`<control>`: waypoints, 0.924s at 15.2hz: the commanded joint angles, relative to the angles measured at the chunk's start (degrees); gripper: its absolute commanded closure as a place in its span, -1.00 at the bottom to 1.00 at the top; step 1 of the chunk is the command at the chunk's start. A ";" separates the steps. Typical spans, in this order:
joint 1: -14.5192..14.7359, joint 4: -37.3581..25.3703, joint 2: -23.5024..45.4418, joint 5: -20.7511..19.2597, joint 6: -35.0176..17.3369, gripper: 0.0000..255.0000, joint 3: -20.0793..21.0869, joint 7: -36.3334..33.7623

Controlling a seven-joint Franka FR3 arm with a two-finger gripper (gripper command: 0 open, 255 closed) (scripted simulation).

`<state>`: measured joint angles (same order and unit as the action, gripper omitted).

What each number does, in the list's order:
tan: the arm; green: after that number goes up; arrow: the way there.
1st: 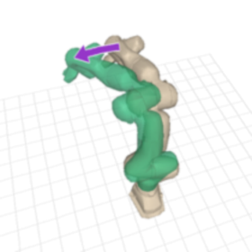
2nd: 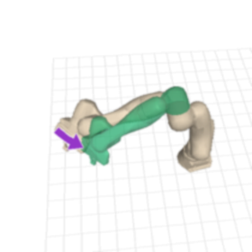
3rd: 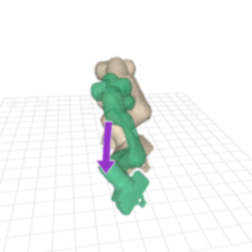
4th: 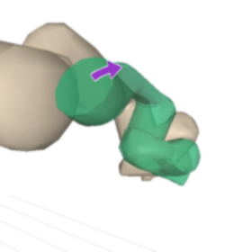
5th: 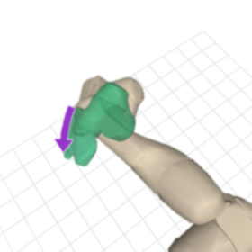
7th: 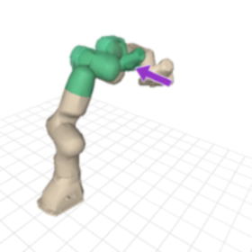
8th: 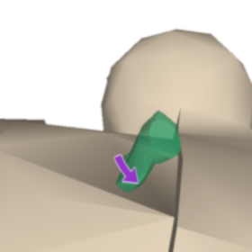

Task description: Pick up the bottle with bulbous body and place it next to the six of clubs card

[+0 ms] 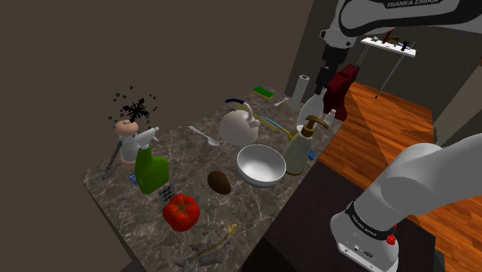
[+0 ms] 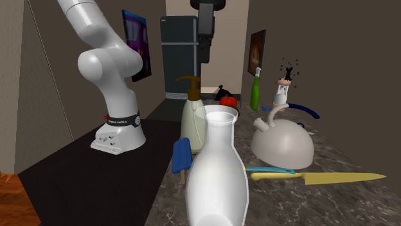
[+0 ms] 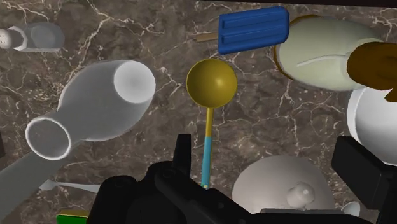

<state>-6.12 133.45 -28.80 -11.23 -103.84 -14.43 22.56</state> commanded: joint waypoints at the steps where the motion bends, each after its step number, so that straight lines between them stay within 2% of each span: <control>1: -0.43 -1.64 3.10 -0.12 -1.75 -1.00 -2.31 2.71; 7: -1.41 -8.85 13.84 1.85 -5.69 -1.00 -9.14 11.65; 14: -3.28 -19.84 28.13 8.66 -7.89 -1.00 -15.19 22.94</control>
<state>-9.05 115.31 -2.81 -3.74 -111.52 -28.95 43.88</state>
